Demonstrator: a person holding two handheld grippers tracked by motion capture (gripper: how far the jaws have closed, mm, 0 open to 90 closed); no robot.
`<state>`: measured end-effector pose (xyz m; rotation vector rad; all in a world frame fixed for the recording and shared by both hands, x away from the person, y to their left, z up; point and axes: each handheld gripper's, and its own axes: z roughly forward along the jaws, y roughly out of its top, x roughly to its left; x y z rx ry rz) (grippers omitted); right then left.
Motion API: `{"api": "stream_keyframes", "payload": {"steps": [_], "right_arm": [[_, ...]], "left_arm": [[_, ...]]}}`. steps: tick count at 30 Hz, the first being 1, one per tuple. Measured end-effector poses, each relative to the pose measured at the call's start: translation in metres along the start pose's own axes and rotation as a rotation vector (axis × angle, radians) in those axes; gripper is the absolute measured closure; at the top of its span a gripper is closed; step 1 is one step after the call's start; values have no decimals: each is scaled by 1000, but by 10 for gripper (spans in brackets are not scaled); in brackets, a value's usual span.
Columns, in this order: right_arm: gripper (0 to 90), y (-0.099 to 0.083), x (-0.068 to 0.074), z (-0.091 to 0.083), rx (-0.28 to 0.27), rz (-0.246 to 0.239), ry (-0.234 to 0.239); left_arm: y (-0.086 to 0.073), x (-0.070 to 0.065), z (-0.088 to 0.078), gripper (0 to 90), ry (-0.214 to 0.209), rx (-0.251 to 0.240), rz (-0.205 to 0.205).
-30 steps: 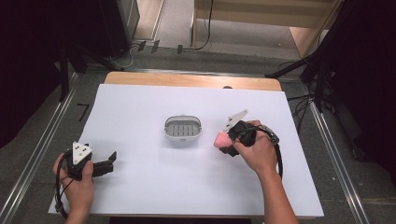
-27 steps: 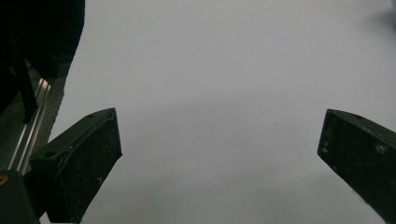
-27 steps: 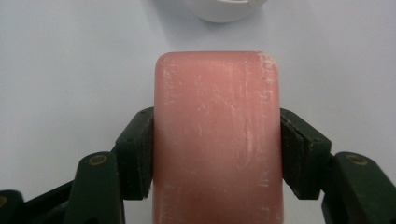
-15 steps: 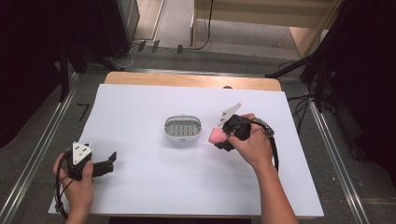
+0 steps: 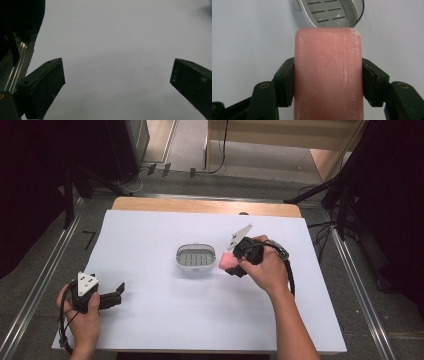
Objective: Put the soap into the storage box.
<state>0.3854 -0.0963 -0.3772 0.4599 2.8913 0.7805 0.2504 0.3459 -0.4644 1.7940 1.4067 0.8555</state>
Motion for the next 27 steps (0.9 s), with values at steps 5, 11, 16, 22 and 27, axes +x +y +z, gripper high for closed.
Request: {"api": "stream_keyframes", "payload": {"steps": [5, 11, 16, 22, 27], "right_arm": [[389, 10, -1, 0, -3, -25, 6], [389, 23, 0, 2, 6, -36, 22], [389, 33, -1, 4, 4, -57, 35], [389, 46, -2, 8, 10, -80, 47], [389, 52, -4, 15, 16, -88, 79]], "left_arm": [[0, 0, 0, 1, -1, -1, -1], [0, 0, 0, 1, -1, -2, -2], [0, 1, 0, 1, -3, 2, -4], [0, 1, 0, 1, -4, 3, -5], [0, 1, 0, 1, -5, 2, -3]]}}
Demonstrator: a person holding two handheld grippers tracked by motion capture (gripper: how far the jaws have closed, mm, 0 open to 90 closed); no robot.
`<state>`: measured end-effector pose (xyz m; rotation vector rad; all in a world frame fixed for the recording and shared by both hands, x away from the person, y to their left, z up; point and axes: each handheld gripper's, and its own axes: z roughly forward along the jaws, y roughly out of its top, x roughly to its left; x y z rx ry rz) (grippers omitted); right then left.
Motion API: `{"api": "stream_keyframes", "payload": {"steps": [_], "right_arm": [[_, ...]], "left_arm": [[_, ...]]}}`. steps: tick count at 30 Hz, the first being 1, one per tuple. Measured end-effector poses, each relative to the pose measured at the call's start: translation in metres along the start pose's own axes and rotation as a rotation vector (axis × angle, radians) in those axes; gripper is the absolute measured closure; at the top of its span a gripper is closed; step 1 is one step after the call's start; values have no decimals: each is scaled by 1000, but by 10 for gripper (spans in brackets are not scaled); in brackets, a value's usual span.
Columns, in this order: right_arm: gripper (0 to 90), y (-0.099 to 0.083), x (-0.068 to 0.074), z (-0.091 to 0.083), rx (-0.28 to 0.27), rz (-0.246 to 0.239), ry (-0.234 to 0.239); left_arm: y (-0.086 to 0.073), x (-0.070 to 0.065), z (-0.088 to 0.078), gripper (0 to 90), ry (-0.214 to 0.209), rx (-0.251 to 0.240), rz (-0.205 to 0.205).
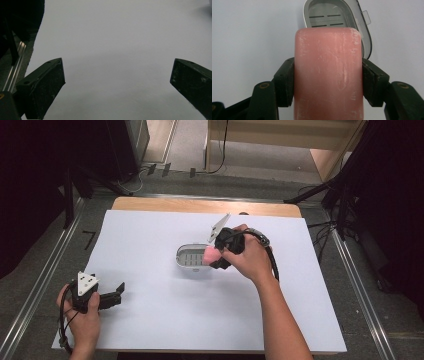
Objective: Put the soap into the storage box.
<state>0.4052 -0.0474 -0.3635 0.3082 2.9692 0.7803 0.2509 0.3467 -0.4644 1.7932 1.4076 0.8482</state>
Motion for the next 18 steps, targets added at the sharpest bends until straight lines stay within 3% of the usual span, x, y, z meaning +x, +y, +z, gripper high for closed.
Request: {"api": "stream_keyframes", "payload": {"steps": [18], "right_arm": [[389, 29, -9, 20, 20, -55, 47]], "left_arm": [[0, 1, 0, 1, -9, 1, -9]]}}
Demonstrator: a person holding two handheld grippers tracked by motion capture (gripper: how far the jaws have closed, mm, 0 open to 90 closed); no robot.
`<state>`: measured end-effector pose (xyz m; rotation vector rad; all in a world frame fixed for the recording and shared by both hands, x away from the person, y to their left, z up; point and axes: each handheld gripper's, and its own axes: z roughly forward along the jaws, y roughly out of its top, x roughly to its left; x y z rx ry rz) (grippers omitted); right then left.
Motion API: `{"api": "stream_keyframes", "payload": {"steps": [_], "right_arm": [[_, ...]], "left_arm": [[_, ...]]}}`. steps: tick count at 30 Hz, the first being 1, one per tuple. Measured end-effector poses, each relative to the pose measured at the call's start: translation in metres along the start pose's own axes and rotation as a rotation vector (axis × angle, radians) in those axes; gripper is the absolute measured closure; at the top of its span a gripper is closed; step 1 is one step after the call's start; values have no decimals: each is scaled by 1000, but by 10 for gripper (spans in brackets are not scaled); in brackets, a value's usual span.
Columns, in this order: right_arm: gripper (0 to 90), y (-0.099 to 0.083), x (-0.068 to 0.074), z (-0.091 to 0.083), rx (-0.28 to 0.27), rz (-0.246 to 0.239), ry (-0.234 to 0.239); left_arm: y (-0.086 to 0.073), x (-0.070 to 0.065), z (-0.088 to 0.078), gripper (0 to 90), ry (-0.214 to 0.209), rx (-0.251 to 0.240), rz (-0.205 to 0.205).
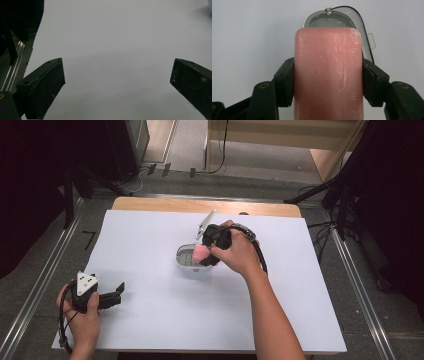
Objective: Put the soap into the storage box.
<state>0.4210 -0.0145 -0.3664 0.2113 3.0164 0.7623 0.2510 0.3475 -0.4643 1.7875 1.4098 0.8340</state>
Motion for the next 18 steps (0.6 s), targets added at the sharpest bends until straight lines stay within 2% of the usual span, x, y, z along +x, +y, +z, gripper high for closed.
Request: {"api": "stream_keyframes", "payload": {"steps": [18], "right_arm": [[389, 20, -9, 20, 27, -40, 42]], "left_arm": [[0, 0, 0, 1, -5, 2, -3]]}}
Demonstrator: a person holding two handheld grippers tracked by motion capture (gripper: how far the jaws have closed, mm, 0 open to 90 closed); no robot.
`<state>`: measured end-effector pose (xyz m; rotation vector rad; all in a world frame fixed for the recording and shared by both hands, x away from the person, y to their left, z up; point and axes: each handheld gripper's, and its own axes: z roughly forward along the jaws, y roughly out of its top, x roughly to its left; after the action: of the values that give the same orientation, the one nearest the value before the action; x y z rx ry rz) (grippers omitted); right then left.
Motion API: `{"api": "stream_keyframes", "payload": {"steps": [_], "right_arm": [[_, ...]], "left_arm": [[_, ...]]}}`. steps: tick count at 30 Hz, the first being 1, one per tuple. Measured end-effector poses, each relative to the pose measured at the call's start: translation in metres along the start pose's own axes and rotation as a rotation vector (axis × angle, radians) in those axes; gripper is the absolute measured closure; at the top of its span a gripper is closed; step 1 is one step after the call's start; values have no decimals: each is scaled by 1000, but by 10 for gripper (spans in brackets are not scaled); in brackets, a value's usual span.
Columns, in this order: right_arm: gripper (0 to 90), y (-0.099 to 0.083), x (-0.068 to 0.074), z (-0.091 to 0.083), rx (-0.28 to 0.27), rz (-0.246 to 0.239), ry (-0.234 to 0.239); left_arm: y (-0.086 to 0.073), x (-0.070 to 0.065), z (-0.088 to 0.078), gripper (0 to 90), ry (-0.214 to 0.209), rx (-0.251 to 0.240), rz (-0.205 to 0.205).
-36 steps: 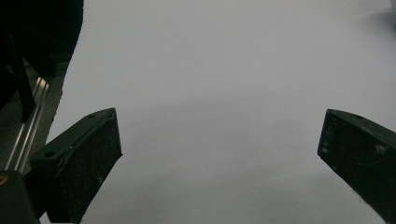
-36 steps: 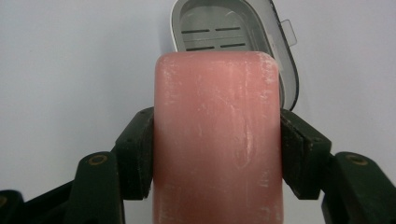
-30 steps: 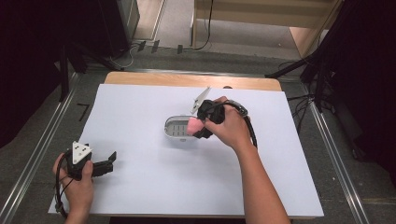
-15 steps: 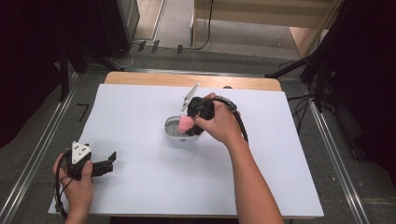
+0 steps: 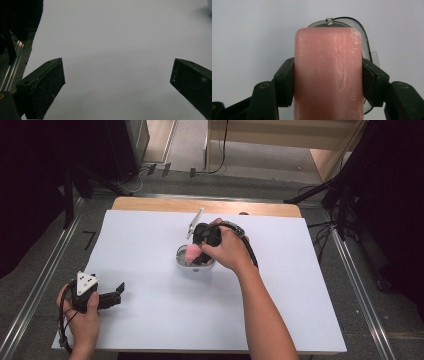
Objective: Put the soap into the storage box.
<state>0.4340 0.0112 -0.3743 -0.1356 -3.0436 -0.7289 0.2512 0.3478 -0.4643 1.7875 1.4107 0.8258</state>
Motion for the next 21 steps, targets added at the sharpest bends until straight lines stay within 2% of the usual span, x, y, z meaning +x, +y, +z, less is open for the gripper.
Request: {"api": "stream_keyframes", "payload": {"steps": [4, 13, 21], "right_arm": [[390, 1, -3, 3, 4, 17, 6], [389, 1, -12, 16, 9, 1, 23], [389, 2, -15, 21, 10, -7, 8]], "left_arm": [[0, 0, 0, 1, -1, 0, 0], [0, 1, 0, 1, -2, 3, -6], [0, 1, 1, 1, -10, 3, -8]]}}
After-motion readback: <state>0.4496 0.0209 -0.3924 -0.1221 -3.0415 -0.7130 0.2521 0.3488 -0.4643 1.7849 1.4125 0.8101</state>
